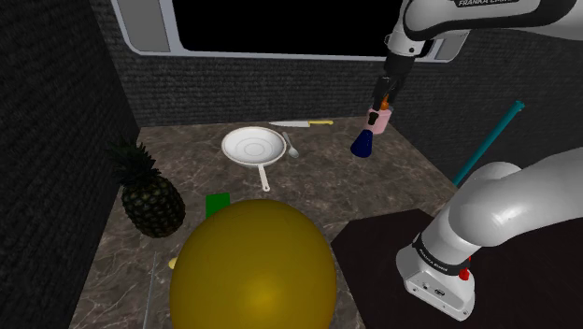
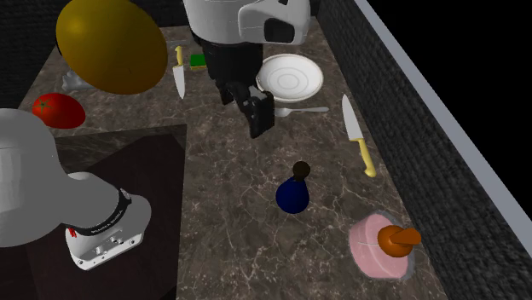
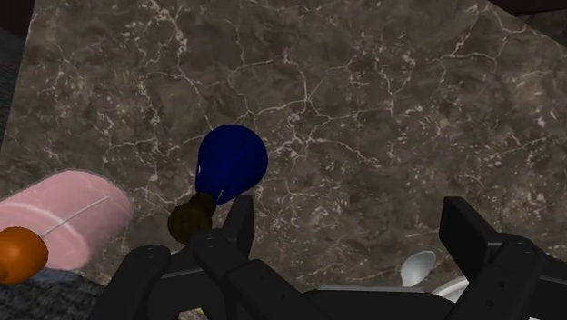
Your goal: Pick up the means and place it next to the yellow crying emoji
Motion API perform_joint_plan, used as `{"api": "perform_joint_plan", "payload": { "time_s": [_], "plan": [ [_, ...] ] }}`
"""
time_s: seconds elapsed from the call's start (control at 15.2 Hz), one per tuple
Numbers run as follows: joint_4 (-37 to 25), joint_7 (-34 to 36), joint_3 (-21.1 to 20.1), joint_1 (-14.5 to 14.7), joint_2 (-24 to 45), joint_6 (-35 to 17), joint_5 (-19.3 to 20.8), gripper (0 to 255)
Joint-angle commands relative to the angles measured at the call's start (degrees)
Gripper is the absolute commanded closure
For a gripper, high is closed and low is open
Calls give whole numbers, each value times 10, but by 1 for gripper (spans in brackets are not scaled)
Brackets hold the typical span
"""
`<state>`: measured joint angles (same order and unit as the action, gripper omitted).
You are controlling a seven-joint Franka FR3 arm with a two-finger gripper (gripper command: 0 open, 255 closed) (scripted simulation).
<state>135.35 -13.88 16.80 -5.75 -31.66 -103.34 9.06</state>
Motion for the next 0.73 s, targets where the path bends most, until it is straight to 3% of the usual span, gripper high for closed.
{"api": "perform_joint_plan", "payload": {
  "time_s": [0.0, 0.66],
  "plan": [
    [-10, -25, 22, -2, 33, -27, 5, 0],
    [-81, -144, 113, -5, 200, -135, -26, 0]
  ]
}}
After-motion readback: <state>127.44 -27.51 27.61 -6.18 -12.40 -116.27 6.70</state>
